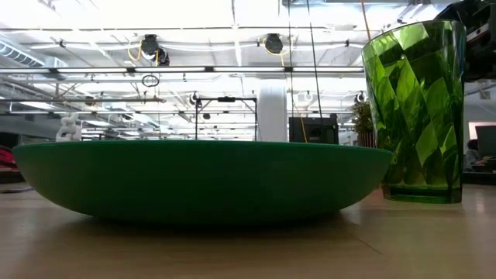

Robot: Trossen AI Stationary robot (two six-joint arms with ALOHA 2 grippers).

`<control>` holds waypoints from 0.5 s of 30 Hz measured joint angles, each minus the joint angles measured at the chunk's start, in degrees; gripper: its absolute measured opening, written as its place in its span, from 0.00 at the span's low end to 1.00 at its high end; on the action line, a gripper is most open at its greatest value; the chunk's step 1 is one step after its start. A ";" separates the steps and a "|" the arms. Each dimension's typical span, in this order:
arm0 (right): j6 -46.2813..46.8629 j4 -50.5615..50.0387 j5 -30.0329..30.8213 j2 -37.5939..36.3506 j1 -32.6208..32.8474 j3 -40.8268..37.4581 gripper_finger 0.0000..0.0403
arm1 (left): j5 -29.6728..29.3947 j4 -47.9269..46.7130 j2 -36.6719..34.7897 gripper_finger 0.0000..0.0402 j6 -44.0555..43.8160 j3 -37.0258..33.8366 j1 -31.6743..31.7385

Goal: Pick and place plate/cup/fork/spoon on tray
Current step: Put the green glass on the orange serving tray

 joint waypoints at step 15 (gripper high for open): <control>42.40 9.56 -0.24 0.01 0.00 -0.01 0.00 | 0.04 -1.30 -2.19 0.02 2.41 0.02 2.84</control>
